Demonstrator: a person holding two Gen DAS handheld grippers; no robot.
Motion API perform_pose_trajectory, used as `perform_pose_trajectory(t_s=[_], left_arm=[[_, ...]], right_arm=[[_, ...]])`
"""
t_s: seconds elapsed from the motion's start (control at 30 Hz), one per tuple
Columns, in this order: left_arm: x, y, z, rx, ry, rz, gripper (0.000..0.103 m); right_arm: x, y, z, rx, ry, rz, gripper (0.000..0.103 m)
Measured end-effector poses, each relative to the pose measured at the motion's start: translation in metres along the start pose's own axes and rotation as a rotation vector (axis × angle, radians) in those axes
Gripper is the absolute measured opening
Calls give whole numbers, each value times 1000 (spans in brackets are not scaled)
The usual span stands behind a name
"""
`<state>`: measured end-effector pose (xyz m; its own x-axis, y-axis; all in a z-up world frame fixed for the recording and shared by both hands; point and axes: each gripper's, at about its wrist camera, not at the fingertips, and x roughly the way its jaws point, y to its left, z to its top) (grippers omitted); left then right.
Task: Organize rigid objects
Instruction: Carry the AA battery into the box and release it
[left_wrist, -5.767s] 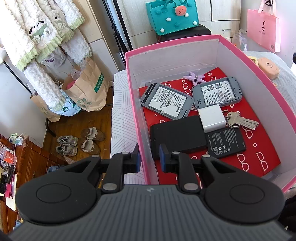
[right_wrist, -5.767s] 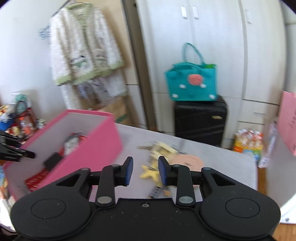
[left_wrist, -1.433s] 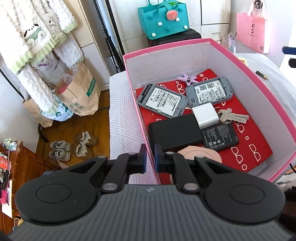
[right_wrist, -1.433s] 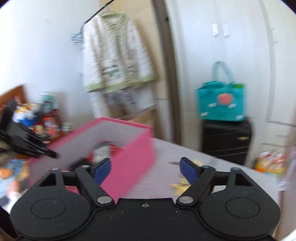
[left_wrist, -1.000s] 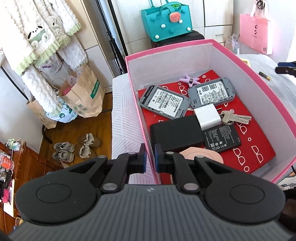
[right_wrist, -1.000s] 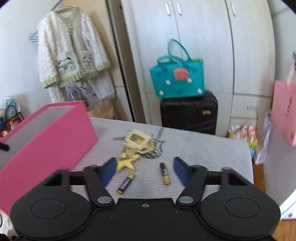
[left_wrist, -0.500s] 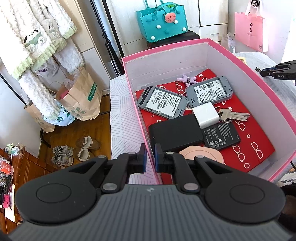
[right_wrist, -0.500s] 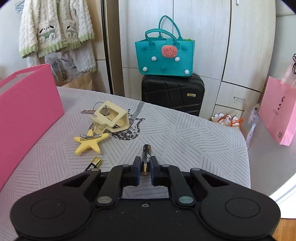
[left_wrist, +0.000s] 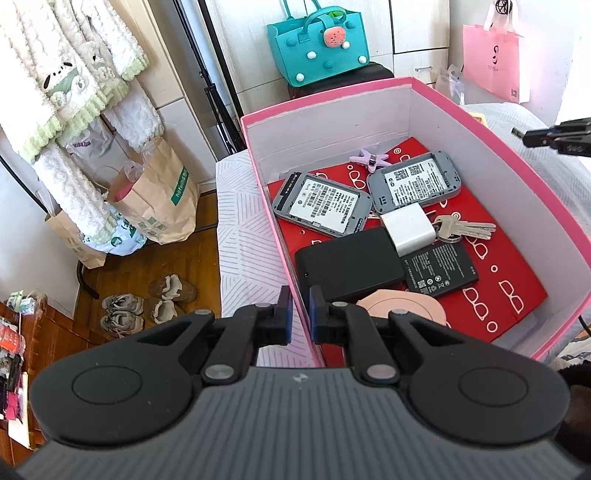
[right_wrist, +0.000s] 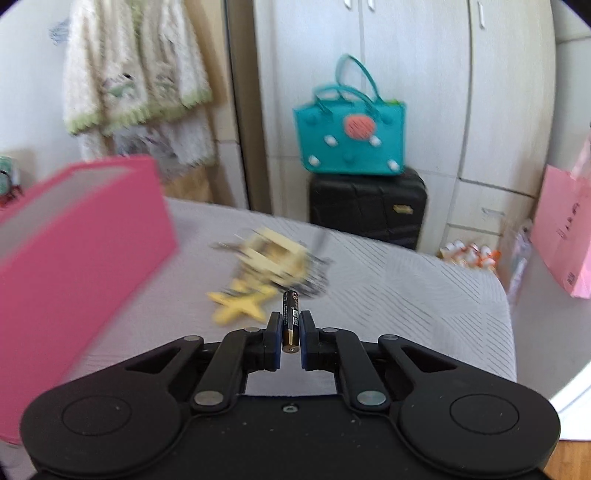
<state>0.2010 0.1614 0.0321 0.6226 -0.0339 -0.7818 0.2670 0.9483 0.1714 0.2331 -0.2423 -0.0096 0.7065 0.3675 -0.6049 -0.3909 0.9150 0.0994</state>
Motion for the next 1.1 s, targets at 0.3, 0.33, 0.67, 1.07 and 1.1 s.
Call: perform_pose_trajectory(t_s=[0.3,0.33,0.67,1.07,1.1], left_arm=[[1,-4,1,27,4,9,8],[1,-5,0,32,4,12,8],[0,-4,-3,28,-19,10,8],[0,-1,-5,24,-33,-11,9],[0,-1,-5,23,-33,-13,9]], right_arm=[[-52,89,39,-89,-44,379,12],[-51,100,43,-102,-22,421,12],[-9,183,52,-270,293,566,12],[13,194,49,-296,382,544,17],[10,192,50,-287,372,544,17]])
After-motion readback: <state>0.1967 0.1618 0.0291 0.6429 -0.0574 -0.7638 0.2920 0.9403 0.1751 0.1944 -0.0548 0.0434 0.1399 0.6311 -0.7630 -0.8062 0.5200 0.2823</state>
